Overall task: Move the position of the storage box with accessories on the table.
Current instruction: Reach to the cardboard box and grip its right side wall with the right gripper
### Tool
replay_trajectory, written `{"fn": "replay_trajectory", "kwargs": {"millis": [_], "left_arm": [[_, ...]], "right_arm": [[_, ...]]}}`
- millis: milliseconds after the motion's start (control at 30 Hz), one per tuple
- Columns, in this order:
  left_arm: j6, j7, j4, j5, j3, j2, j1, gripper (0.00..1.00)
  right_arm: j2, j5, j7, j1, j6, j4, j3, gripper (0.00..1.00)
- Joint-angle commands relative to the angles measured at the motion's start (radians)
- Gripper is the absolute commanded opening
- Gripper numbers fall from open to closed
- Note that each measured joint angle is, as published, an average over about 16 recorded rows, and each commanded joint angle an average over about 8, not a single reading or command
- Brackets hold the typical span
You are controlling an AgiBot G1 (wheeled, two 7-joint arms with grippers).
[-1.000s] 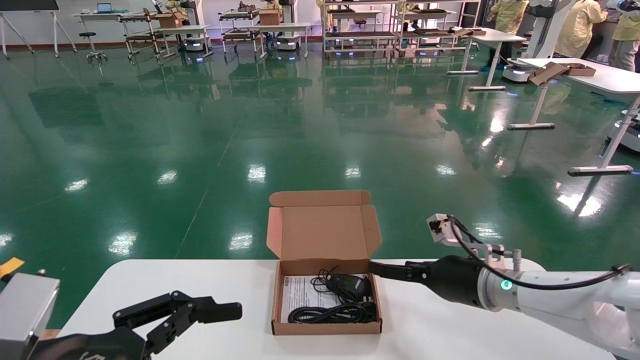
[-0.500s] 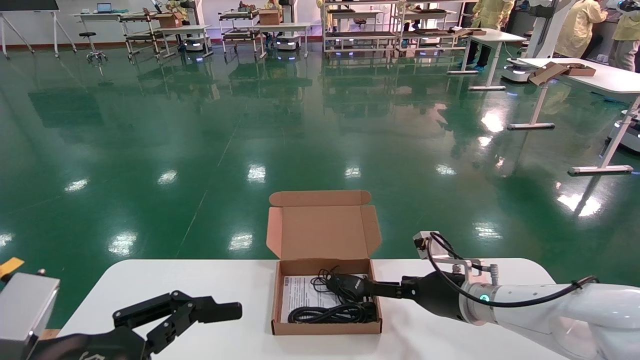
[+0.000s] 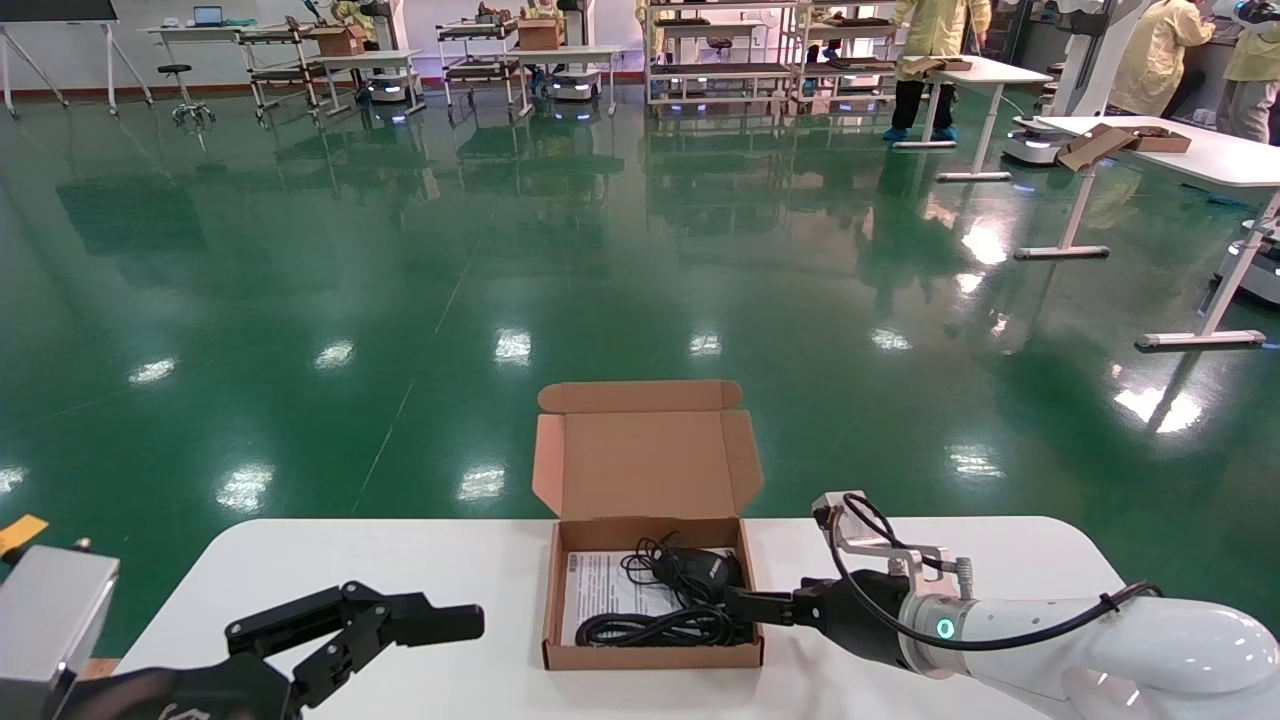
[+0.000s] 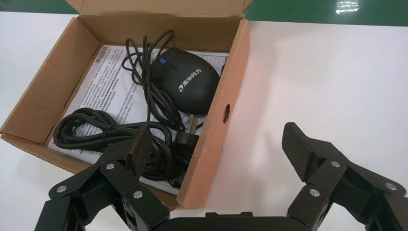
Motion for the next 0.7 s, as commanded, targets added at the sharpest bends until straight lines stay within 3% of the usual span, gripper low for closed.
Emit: {"fn": "replay_trajectory", "kwargs": {"millis": [33,200,267,333,700], "left_arm": [[0.0,0.0,0.0,0.0,0.0,0.0,0.0,1.0],[0.0,0.0,0.0,0.0,0.0,0.0,0.0,1.0],[0.0,0.0,0.0,0.0,0.0,0.0,0.0,1.0],[0.0,0.0,0.0,0.0,0.0,0.0,0.0,1.0],[0.0,0.0,0.0,0.0,0.0,0.0,0.0,1.0]], "right_arm": [[-0.001,-0.003,0.009,-0.005,0.004,0.008,-0.003,0.8],[0.0,-0.008,0.023,-0.016,0.019,0.022,-0.008,0.19],[0.0,-0.009,0.026,-0.019,0.025,0.027,-0.009,0.04],[0.001,-0.009,0.029,-0.022,0.029,0.032,-0.011,0.0],[0.002,-0.007,0.039,-0.037,0.035,0.043,-0.015,0.0]]}}
